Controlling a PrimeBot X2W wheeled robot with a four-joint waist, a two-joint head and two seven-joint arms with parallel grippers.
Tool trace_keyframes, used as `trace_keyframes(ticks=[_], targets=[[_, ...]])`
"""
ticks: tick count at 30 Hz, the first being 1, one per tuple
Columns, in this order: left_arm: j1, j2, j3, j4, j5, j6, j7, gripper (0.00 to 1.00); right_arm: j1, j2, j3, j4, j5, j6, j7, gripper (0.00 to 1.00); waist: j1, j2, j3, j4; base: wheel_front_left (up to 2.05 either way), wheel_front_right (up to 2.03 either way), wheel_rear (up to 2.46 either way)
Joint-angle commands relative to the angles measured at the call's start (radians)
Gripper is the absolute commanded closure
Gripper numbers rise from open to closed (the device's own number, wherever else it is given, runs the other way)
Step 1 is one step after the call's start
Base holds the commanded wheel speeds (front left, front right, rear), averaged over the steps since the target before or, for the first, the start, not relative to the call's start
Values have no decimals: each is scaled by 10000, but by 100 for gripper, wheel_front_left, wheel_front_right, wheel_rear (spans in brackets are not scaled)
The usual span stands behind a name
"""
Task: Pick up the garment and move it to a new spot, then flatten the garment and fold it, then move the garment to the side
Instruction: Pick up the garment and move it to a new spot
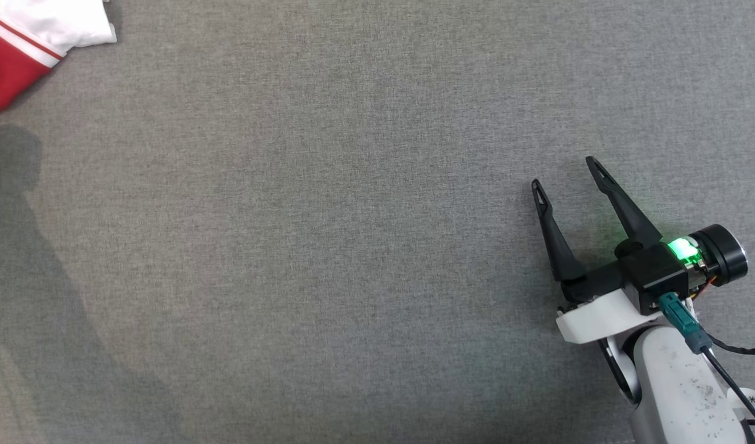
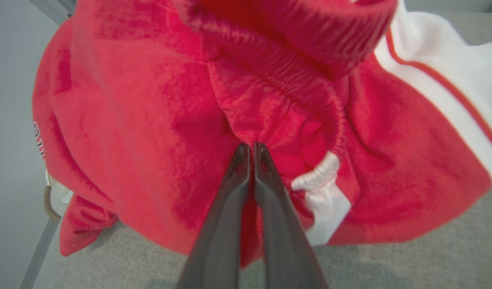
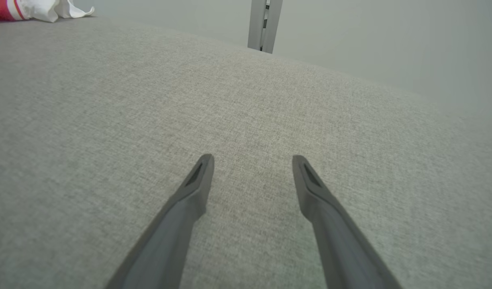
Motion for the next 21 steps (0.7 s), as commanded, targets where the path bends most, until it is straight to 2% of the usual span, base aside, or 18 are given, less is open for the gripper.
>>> trace_keyframes(ticks=[1, 15, 21], targets=[[169, -2, -1, 53, -73, 60, -8, 100, -130, -38, -13, 38, 102, -10, -25, 0, -1, 0, -45, -18, 0, 0, 0], [191, 607, -117, -761, 111, 267, -749, 100, 43, -38, 19, 283, 510, -10, -25, 0, -1, 0, -1298, -166, 0, 0, 0], [36, 876, -394, -1543, 366, 111, -843, 100, 277, -38, 31, 451, 852, -10, -25, 0, -1, 0, -2311, -269, 0, 0, 0]])
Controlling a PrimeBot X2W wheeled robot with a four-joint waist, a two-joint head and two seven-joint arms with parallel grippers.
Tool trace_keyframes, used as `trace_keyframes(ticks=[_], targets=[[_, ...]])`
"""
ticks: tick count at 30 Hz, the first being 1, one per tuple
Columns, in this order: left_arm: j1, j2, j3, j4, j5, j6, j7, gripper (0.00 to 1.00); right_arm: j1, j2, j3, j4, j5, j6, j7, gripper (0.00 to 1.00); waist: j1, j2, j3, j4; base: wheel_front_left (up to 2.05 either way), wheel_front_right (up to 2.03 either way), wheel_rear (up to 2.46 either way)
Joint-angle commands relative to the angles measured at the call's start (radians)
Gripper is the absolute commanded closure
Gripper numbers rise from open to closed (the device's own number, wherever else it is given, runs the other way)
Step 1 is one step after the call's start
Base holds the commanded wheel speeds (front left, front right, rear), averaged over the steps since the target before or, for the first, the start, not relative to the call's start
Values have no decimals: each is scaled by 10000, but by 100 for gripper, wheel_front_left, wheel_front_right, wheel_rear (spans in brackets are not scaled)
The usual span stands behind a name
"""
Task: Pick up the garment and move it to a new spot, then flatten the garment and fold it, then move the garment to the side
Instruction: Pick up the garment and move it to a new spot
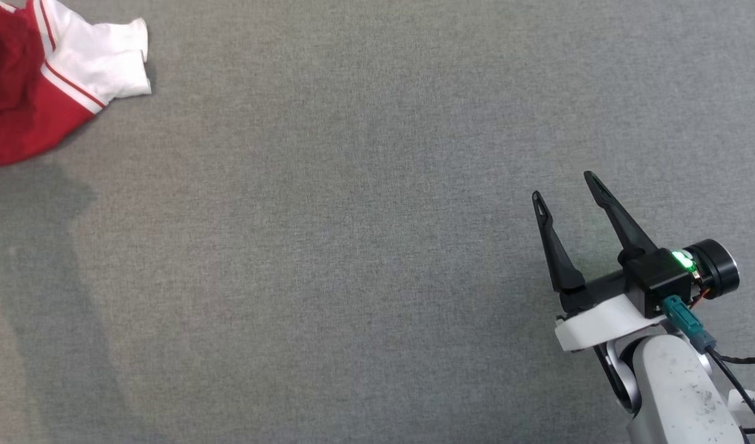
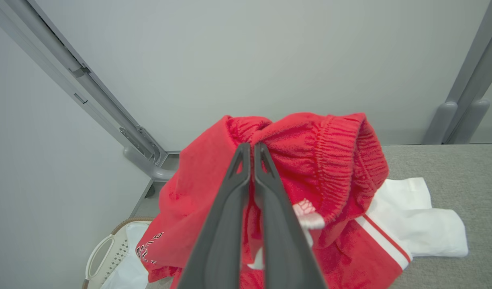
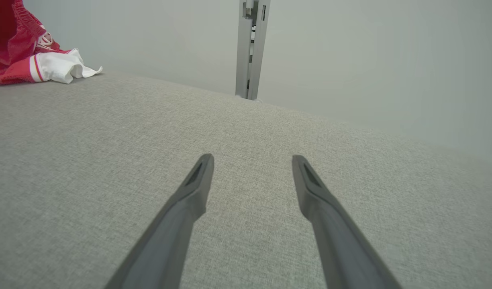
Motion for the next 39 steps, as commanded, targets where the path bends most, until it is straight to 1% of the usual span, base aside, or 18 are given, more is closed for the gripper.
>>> trace_keyframes(ticks=[1, 5, 8, 14, 18, 21, 25, 27, 29, 33, 36, 39], targets=[[-139, 139, -78, -212, 149, -59, 19, 100, 209, -36, -31, 61, 140, -10, -25, 0, 0, 0, -832, -130, 0, 0, 0], [-207, 214, -412, -846, 253, -229, 181, 100, 444, -38, -126, 167, 354, -10, -25, 0, 0, 0, -1642, -255, 0, 0, 0], [-282, 154, -748, -1392, 292, -370, 340, 100, 677, -36, -237, 235, 484, -10, -25, 0, 0, 0, -2183, -360, 0, 0, 0], [-355, -299, -1644, -2834, 112, -523, 701, 100, 1157, -35, -579, 335, 662, -10, -25, 0, 0, 0, -3050, -641, 0, 0, 0], [-244, -810, -2446, -4013, -134, -545, 928, 100, 1388, -38, -810, 357, 712, -10, -25, 0, 0, 0, -3371, -865, 0, 0, 0], [-98, -1272, -3127, -4979, -568, -547, 950, 100, 1465, -36, -960, 331, 740, -10, -25, 0, 0, 0, -3494, -1052, 0, 0, 0], [199, -2027, -3493, -5836, -1258, -547, 748, 100, 1506, -35, -1129, 325, 727, -10, -25, 0, 0, 0, -3570, -1247, 0, 0, 0], [471, -2370, -3614, -6005, -1461, -548, 606, 100, 1535, -36, -1198, 308, 737, -10, -25, 0, 0, 0, -3568, -1315, 0, 0, 0], [833, -2672, -3688, -5948, -1732, -548, 411, 100, 1550, -36, -1256, 287, 765, -10, -25, 0, 0, 0, -3534, -1370, 0, 0, 0], [2059, -3136, -3759, -5194, -2154, -472, -251, 100, 1568, -35, -1289, 299, 861, -10, -25, 0, 0, 0, -3459, -1470, 0, 0, 0], [3054, -3359, -3707, -4118, -2479, -429, -844, 100, 1535, -36, -1251, 299, 956, -10, -25, 0, 0, 0, -3333, -1549, 0, 0, 0], [3752, -3423, -3602, -2942, -2611, -355, -1461, 100, 1465, -36, -1226, 284, 980, -10, -25, 0, 0, 0, -3203, -1604, 0, 0, 0]])
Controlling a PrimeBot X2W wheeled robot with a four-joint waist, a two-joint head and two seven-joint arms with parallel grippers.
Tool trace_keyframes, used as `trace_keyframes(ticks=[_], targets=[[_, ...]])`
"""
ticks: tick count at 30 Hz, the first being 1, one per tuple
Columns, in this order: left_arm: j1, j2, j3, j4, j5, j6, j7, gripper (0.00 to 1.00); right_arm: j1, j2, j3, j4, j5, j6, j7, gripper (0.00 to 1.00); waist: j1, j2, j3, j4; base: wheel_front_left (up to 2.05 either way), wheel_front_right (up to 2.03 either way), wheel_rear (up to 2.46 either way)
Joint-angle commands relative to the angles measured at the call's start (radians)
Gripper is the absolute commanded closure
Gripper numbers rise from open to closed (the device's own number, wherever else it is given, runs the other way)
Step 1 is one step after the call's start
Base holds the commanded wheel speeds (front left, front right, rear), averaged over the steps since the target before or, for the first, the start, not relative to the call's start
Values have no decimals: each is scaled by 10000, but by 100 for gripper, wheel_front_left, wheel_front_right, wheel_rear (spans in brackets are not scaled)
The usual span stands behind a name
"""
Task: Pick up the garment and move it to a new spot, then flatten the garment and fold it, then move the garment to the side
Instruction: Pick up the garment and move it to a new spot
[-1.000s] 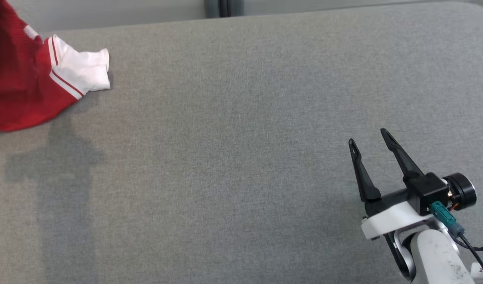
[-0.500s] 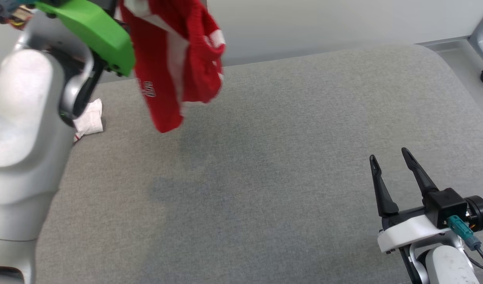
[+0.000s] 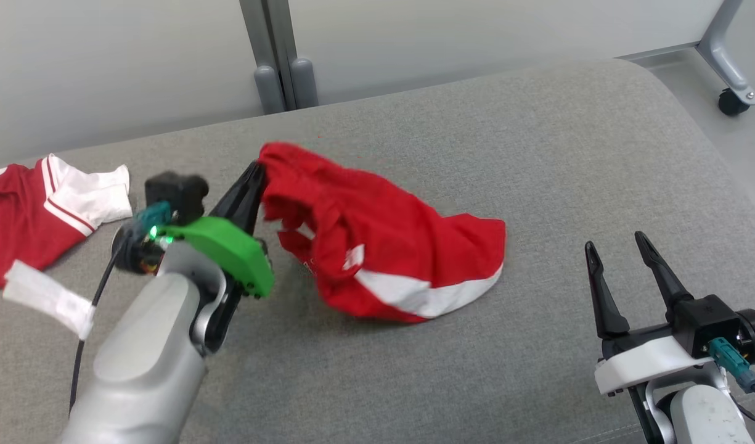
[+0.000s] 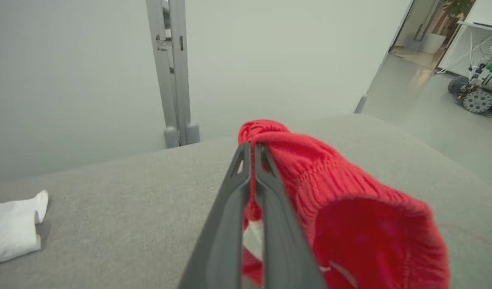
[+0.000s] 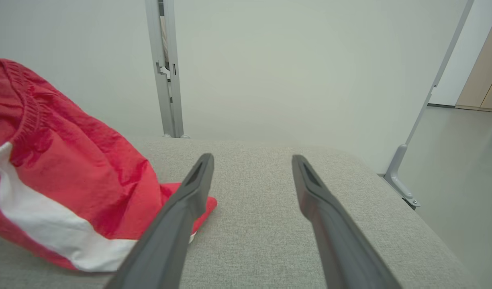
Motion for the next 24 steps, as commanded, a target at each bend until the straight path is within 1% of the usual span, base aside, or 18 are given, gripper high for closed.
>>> trace_keyframes(ticks=[1, 5, 11, 15, 22, 23, 24], targets=[[274, 33, 119, 521, -54, 69, -308, 100, -7, -36, -18, -26, 16, -10, -25, 0, 1, -1, 160, -57, 0, 0, 0], [522, 142, 265, 2028, -5, 138, -901, 100, -144, -35, -69, -13, -31, -10, -25, 0, 1, -1, 419, -38, 0, 0, 0], [160, 223, 127, 3288, 427, 91, -1317, 100, -341, -36, -12, 18, -76, -10, -25, 0, 1, -1, 811, 91, 0, 0, 0], [-140, 347, 220, 3599, 805, 186, -1419, 100, -550, -36, 79, 5, -86, -10, -25, 0, 1, -1, 1100, 134, 0, 0, 0], [-690, 676, 646, 3364, 1429, 276, -1419, 100, -842, -36, 170, -26, -155, -10, -25, 0, 1, -1, 1524, 160, 0, 0, 0], [-735, 681, 718, 3399, 1487, 257, -1418, 97, -868, -36, 186, -14, -171, -10, -25, 0, 1, -1, 1553, 157, 0, 0, 0], [-767, 678, 762, 3414, 1518, 268, -1417, 64, -882, -36, 199, -3, -180, -10, -25, 0, 1, -1, 1569, 153, 0, 0, 0]])
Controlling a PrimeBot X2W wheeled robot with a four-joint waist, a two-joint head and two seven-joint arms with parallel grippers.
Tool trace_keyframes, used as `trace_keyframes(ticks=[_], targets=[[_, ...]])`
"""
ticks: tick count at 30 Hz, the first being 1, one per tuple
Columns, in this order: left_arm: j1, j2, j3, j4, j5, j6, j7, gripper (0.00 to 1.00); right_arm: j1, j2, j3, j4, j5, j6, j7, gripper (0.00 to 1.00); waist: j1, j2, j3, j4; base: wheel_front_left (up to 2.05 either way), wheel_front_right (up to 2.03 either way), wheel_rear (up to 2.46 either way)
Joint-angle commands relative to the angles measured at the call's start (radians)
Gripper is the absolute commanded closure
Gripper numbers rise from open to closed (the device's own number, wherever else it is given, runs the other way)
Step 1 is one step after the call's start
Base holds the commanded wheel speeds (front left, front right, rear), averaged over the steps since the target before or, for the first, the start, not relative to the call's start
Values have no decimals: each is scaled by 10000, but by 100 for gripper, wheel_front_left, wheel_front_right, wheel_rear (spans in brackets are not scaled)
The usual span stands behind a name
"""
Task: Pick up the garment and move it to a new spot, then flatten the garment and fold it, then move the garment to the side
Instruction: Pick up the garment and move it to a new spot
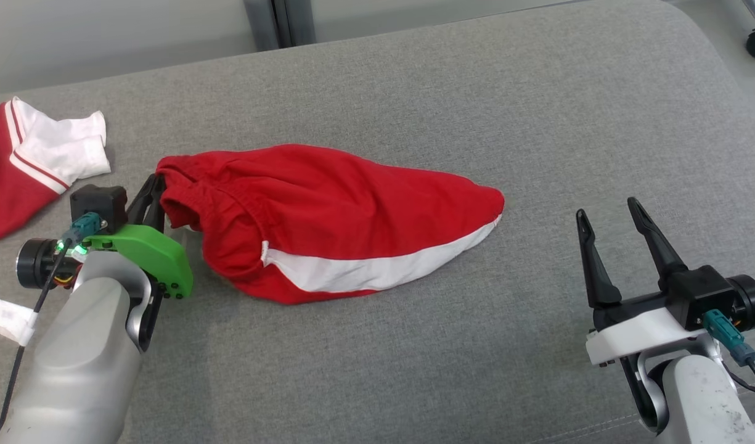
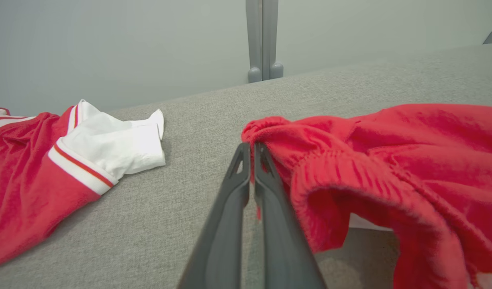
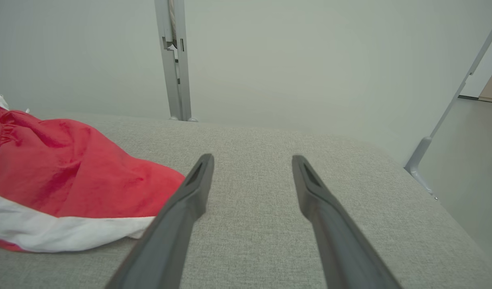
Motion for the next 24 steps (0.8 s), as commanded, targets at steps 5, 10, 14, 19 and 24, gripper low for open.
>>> trace_keyframes(ticks=[5, 10, 14, 19, 24], targets=[[110, -74, 576, -263, 236, 119, -44, 0, -42, -36, 20, 62, -113, -10, -25, 0, 0, 0, 19, 5, 0, 0, 0], [755, -220, 1268, -1166, 563, 83, -32, 0, 172, -36, -82, 144, -224, -10, -25, 0, 0, 0, -321, 177, 0, 0, 0], [1413, -422, 1817, -2154, 872, 37, -31, 0, 349, -36, -83, 156, -317, -10, -25, 0, 0, 0, -662, 345, 0, 0, 0], [2615, -767, 2454, -3389, 1305, -67, -32, 0, 582, -35, -51, 195, -344, -10, -25, 0, 0, 0, -1186, 555, 0, 0, 0], [3853, -1192, 2912, -4298, 1672, -135, -30, 0, 853, -36, -23, 256, -414, -10, -25, 0, 0, 0, -1689, 722, 0, 0, 0]])
